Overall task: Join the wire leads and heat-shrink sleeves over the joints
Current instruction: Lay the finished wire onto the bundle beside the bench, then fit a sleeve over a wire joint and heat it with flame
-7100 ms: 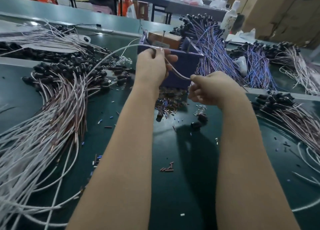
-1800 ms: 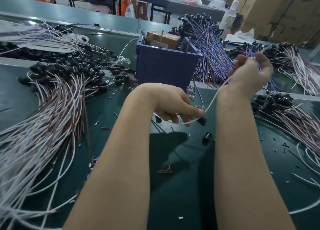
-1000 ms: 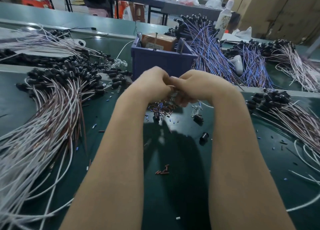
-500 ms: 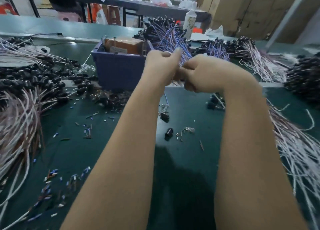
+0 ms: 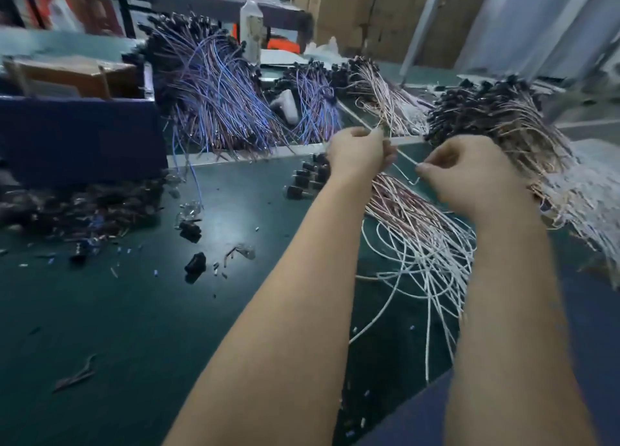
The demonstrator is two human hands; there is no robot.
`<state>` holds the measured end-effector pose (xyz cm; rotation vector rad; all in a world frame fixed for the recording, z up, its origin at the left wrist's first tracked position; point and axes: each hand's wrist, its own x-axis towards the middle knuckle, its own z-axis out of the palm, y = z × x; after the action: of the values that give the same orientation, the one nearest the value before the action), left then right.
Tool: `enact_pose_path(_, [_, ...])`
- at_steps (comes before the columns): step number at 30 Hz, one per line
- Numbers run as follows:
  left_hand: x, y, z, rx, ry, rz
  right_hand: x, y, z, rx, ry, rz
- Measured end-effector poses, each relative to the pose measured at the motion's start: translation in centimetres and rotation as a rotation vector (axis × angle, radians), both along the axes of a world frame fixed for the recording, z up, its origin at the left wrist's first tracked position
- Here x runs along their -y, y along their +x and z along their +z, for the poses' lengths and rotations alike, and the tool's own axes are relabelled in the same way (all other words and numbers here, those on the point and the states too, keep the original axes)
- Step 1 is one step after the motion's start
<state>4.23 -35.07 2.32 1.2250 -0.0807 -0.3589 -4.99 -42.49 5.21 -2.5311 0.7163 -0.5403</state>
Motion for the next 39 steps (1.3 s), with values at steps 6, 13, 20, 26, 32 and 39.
enact_pose_path(6, [2.4, -0.3, -5.8, 0.022, 0.375, -0.133, 2.2, 3.9, -7.9, -0.234, 0.07, -0.129])
enact_pose_path(13, [3.1, 0.1, -7.1, 0.021, 0.336, -0.198, 1.8, 4.1, -8.7, -0.097, 0.036, -0.299])
enact_pose_path(20, [-2.8, 1.3, -2.7, 0.118, 0.164, 0.062, -5.4, 5.9, -4.7, 0.26, 0.161, 0.046])
enact_pose_path(26, [-13.2, 2.1, 0.6, 0.229, 0.085, 0.466, -14.2, 9.0, -3.2, 0.223, 0.226, 0.362])
enact_pose_path(32, [-24.5, 2.2, 0.2, 0.158, -0.004, 0.814, -24.5, 10.9, -4.4, 0.055, 0.259, 0.699])
enact_pose_path(39, [-33.3, 2.6, -0.3, 0.014, -0.264, 1.074, -33.5, 11.5, -7.2, -0.078, 0.352, 1.024])
